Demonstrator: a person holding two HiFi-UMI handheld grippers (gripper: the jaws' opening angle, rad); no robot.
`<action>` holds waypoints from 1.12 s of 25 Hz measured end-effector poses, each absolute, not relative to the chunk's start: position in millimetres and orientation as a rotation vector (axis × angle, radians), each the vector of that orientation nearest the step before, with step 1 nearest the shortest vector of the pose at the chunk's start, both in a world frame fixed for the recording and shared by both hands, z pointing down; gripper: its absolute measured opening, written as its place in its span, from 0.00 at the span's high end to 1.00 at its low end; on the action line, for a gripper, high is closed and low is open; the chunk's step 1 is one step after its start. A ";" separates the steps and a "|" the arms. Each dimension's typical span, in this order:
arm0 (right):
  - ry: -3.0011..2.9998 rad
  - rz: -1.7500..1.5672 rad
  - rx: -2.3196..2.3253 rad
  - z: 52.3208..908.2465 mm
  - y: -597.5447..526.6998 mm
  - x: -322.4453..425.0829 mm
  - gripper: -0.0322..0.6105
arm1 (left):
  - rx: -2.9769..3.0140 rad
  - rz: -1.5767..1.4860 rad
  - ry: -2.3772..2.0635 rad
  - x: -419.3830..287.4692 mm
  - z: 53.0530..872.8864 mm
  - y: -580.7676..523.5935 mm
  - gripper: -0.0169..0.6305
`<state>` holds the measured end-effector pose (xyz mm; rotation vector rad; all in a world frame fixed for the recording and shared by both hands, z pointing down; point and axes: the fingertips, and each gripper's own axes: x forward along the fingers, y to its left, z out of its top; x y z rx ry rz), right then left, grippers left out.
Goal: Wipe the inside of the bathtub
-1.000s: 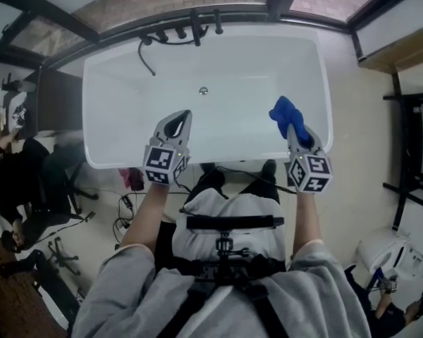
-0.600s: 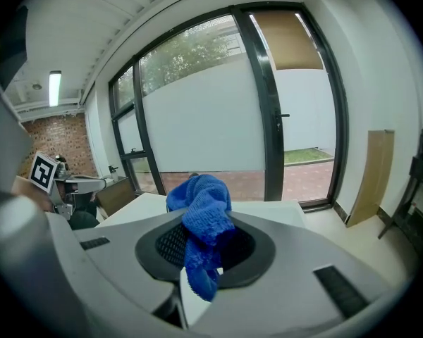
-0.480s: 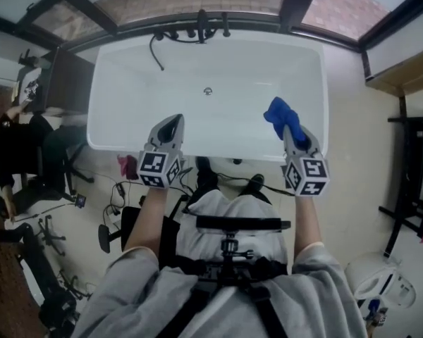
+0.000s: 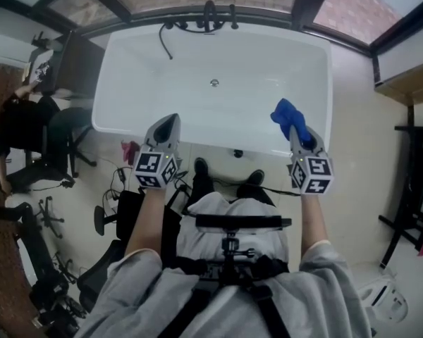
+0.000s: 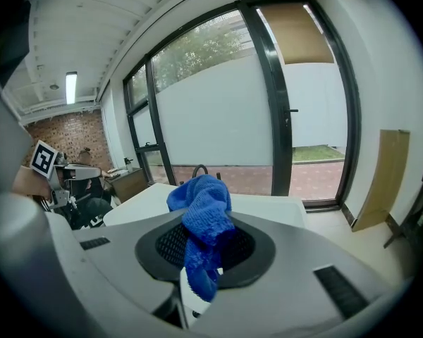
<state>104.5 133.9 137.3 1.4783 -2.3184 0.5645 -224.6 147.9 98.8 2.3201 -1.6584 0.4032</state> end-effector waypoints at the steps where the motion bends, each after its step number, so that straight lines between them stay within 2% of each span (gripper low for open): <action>1: -2.315 0.561 1.491 135.7 135.6 103.8 0.84 | 2.327 0.398 -1.648 -226.5 98.2 146.4 0.97; 13: -2.222 0.573 1.635 122.6 145.6 66.5 0.84 | 2.472 0.369 -1.503 -259.1 82.4 112.0 0.97; 28: -2.207 0.554 1.641 118.1 151.3 37.0 0.85 | 2.472 0.361 -1.492 -280.9 89.8 135.2 0.97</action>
